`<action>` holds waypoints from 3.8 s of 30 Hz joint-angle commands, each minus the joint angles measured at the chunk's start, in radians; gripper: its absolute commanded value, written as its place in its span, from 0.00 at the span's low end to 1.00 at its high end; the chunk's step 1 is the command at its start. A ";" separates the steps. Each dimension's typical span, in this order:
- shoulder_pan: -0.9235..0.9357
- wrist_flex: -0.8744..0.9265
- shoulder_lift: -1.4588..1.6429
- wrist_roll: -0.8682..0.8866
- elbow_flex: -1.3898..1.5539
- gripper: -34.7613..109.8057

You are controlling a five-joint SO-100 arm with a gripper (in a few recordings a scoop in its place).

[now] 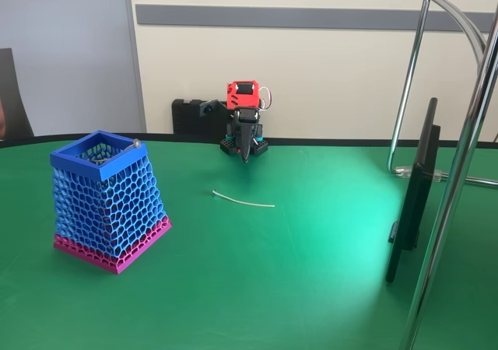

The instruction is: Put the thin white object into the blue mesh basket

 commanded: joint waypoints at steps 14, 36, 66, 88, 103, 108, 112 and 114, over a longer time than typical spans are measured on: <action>-0.002 -0.066 -0.120 0.011 -0.020 0.24; 0.058 0.011 -0.798 0.285 -0.480 0.24; 0.175 0.253 -1.671 0.555 -1.134 0.34; 0.242 0.288 -1.944 0.497 -1.293 0.33; 0.288 0.334 -2.063 0.449 -1.362 0.33; 0.305 0.347 -2.094 0.434 -1.388 0.30; 0.316 0.347 -2.112 0.413 -1.410 0.25; 0.319 0.347 -2.114 0.405 -1.416 0.25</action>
